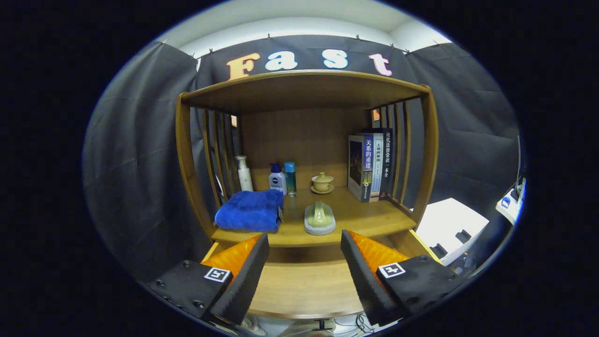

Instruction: Pull open the drawer, take out the items inside it, and place them on the countertop above the cabinet.

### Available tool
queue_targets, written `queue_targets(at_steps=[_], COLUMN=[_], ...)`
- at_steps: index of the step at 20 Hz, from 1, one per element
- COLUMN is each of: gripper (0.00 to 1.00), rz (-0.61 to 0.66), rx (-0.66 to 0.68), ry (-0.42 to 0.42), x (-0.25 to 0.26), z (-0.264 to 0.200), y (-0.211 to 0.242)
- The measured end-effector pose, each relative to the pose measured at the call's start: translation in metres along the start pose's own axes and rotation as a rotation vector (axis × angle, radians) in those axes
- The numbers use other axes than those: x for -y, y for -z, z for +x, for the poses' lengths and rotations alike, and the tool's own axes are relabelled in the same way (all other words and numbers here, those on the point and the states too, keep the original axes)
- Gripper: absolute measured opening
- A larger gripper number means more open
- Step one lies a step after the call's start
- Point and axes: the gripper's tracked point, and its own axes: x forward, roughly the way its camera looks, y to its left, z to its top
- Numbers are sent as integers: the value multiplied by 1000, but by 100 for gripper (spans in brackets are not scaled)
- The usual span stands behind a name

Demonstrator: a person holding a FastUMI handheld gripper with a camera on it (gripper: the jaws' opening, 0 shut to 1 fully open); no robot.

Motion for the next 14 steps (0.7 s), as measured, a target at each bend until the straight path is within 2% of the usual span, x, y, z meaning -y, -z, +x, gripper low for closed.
queue_targets(at_steps=[9,14], gripper=[99,99], rz=[-45,-65], rx=[89,96], ry=[-1,6], x=[-7,-10], z=[-39,-55], y=[48,81])
